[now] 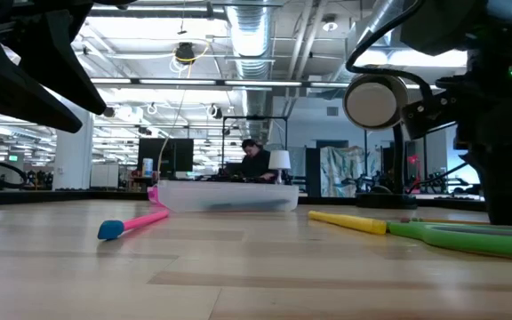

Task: Pick & place school supplies into a supply box
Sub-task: Put the yellow pencil into the black supply box

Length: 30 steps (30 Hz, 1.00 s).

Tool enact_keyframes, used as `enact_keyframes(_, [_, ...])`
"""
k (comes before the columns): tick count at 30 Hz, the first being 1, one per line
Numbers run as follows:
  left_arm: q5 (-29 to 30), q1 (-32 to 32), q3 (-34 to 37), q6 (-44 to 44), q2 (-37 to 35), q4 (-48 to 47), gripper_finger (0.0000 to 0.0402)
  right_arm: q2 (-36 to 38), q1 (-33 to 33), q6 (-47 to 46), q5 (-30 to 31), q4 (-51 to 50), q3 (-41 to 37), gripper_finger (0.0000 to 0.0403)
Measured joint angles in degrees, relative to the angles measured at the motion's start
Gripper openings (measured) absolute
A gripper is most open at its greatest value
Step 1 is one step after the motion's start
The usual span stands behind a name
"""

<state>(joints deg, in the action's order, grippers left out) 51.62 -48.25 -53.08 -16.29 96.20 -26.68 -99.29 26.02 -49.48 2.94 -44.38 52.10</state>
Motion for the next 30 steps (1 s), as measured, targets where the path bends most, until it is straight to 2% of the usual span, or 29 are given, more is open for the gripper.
enact_keyframes(18, [-0.1,0.0,0.0,0.0,0.0,0.0,0.0137,-0.4,1.6,1.0,8.1,-4.7,6.6,0.0000])
enact_keyframes(25, [-0.2,0.0,0.0,0.0,0.0,0.0,0.0137,-0.3,0.7,7.1,13.9,-6.4,10.4,0.0000])
enact_keyframes(30, [-0.2,0.0,0.0,0.0,0.0,0.0,0.0137,-0.3,-2.1,16.3,20.2,-5.7,13.3,0.0000])
